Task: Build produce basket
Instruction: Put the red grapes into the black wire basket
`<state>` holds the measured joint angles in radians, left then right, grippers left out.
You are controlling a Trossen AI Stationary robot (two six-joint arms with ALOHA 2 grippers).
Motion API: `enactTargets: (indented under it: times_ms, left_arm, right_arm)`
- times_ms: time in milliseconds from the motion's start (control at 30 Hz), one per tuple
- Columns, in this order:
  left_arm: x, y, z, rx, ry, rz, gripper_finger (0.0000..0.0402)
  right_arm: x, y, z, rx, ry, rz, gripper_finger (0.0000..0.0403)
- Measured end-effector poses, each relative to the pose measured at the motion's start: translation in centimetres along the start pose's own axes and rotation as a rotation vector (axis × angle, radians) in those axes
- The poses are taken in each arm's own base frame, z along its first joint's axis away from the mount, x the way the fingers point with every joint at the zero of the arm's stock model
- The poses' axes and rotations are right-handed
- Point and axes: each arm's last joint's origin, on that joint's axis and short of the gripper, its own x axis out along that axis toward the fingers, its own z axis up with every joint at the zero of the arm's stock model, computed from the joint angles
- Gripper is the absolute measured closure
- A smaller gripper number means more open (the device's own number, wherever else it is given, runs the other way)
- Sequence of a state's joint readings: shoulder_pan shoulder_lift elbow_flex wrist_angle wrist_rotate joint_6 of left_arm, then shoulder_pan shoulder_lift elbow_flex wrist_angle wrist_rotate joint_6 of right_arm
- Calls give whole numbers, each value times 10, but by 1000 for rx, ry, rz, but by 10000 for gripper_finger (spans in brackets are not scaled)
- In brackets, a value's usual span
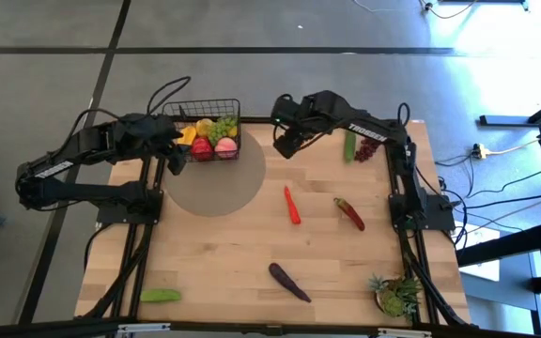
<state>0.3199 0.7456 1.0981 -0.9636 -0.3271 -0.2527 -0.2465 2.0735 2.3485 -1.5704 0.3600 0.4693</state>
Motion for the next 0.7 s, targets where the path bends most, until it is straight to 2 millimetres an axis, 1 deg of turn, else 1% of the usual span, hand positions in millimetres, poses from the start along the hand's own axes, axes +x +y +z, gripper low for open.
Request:
enactTargets:
  times_ms: [100,200,433,567,700]
  left_arm:
    - [0,0,-1,5,13,3,177]
    - [0,1,-4,13,39,10,177]
    - [0,3,-11,24,106,28,177]
    - [-1,4,-13,-15,126,37,177]
    - [-1,4,-14,-28,143,39,177]
  right_arm:
    - [-4,2,-4,-33,49,107,262]
    - [-9,4,-7,-36,59,152,262]
    - [-21,3,-11,-43,43,183,262]
    - [-25,2,-13,-47,34,186,262]
    - [-41,-6,-17,-37,2,211,262]
